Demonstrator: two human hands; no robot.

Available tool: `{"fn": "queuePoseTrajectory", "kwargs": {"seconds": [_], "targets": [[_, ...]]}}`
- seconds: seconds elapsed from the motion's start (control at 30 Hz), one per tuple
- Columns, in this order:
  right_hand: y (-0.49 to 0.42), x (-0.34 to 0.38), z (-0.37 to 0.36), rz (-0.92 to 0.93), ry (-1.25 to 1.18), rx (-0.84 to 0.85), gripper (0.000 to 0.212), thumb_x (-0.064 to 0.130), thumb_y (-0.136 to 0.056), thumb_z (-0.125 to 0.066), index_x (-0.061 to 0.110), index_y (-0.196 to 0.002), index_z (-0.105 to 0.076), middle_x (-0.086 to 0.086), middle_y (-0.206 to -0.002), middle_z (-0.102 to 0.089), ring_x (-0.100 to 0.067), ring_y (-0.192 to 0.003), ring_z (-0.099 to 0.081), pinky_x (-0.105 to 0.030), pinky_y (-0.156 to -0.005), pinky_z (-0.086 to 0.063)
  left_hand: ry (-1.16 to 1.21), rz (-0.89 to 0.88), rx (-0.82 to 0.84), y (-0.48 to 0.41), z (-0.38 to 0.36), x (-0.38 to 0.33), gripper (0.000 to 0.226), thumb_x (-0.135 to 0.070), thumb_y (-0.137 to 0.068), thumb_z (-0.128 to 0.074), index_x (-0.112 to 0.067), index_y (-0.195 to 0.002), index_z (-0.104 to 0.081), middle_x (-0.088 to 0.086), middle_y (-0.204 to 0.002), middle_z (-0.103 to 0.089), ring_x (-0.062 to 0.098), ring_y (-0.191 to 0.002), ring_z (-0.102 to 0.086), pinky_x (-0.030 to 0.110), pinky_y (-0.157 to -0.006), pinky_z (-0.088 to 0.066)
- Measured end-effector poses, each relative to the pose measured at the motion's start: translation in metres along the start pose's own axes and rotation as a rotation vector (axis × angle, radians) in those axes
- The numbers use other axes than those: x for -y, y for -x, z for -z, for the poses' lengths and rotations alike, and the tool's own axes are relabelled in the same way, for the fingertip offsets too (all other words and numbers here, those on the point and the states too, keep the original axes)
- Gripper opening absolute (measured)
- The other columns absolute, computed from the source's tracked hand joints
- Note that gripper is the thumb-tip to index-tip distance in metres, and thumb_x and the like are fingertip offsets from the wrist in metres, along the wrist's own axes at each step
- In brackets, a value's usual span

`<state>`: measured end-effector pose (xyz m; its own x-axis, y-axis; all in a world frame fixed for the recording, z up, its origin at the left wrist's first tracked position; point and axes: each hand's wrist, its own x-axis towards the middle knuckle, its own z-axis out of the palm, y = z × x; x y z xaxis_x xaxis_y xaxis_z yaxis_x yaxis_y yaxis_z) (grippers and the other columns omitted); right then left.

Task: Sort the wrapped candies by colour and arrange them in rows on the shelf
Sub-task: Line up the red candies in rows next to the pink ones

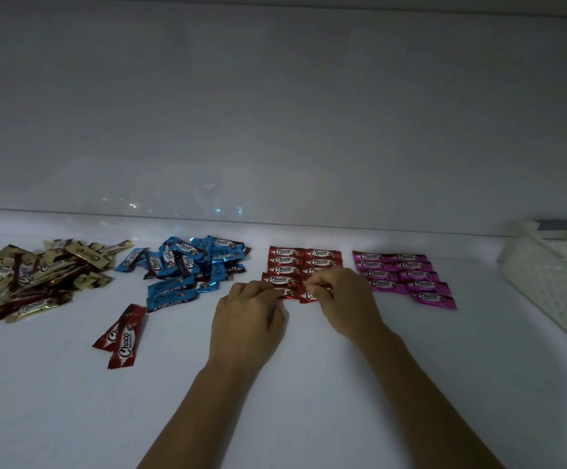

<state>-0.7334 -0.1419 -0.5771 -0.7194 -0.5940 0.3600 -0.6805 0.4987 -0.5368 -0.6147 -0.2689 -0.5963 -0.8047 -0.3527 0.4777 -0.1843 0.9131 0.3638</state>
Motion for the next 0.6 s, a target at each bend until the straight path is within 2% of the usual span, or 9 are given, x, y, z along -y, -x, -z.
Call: {"fn": "queuePoseTrajectory", "kwargs": {"seconds": [0.07, 0.1, 0.2, 0.33, 0.43, 0.5, 0.6], "targets": [[0.001, -0.003, -0.004, 0.045, 0.13, -0.056, 0.012, 0.021, -0.088, -0.063, 0.02, -0.089, -0.074, 0.001, -0.094, -0.065, -0.012, -0.086, -0.053, -0.026, -0.082, -0.041, -0.001, -0.009, -0.002, 0.0, -0.001, 0.0, 0.024, -0.019, -0.088, -0.06, -0.02, -0.109, -0.072, 0.0, -0.112, -0.069, 0.021, -0.1, -0.059, 0.036, -0.079, -0.05], [0.001, -0.003, -0.006, 0.055, 0.179, -0.087, 0.01, 0.022, -0.087, -0.064, 0.021, -0.088, -0.074, 0.001, -0.094, -0.062, -0.016, -0.09, -0.052, -0.029, -0.083, -0.037, 0.0, -0.007, -0.002, 0.0, -0.001, 0.0, 0.024, -0.018, -0.087, -0.061, -0.02, -0.108, -0.072, 0.001, -0.111, -0.069, 0.022, -0.099, -0.059, 0.036, -0.079, -0.05], [0.002, 0.0, -0.008, 0.072, 0.256, -0.181, 0.004, 0.024, -0.08, -0.073, 0.022, -0.084, -0.072, 0.002, -0.091, -0.059, -0.021, -0.09, -0.053, -0.029, -0.08, -0.03, 0.004, -0.007, -0.005, 0.0, -0.002, 0.001, 0.023, -0.016, -0.086, -0.063, -0.019, -0.106, -0.073, 0.002, -0.109, -0.07, 0.023, -0.097, -0.06, 0.036, -0.077, -0.05], [0.002, -0.002, -0.011, 0.052, 0.27, -0.201, 0.015, 0.025, -0.076, -0.077, 0.019, -0.088, -0.07, -0.001, -0.093, -0.061, -0.024, -0.091, -0.056, -0.034, -0.079, -0.038, 0.02, -0.013, -0.004, 0.0, -0.002, 0.001, 0.023, -0.017, -0.087, -0.061, -0.019, -0.106, -0.073, 0.001, -0.11, -0.069, 0.022, -0.099, -0.059, 0.035, -0.079, -0.05], [0.002, -0.001, -0.009, 0.063, 0.262, -0.231, 0.014, 0.024, -0.078, -0.075, 0.017, -0.088, -0.069, -0.002, -0.091, -0.062, -0.024, -0.088, -0.058, -0.036, -0.078, -0.043, 0.033, -0.006, -0.013, 0.001, 0.0, 0.002, 0.025, -0.021, -0.088, -0.055, -0.019, -0.107, -0.072, 0.001, -0.112, -0.068, 0.021, -0.102, -0.059, 0.036, -0.083, -0.051], [0.003, 0.003, -0.006, 0.137, 0.273, -0.298, 0.008, 0.02, -0.08, -0.073, 0.015, -0.084, -0.069, -0.002, -0.084, -0.063, -0.023, -0.081, -0.059, -0.034, -0.071, -0.045, 0.042, 0.002, -0.052, 0.001, 0.002, 0.001, 0.03, -0.026, -0.087, -0.049, -0.018, -0.106, -0.071, 0.001, -0.11, -0.069, 0.021, -0.1, -0.06, 0.035, -0.08, -0.051], [0.007, 0.017, -0.007, 0.299, 0.234, -0.318, 0.004, 0.016, -0.083, -0.067, 0.012, -0.085, -0.068, -0.002, -0.082, -0.065, -0.02, -0.077, -0.06, -0.03, -0.066, -0.046, 0.087, 0.002, -0.131, 0.001, 0.009, -0.006, 0.038, -0.031, -0.087, -0.039, -0.017, -0.104, -0.071, -0.001, -0.106, -0.069, 0.018, -0.096, -0.059, 0.025, -0.075, -0.044]]}}
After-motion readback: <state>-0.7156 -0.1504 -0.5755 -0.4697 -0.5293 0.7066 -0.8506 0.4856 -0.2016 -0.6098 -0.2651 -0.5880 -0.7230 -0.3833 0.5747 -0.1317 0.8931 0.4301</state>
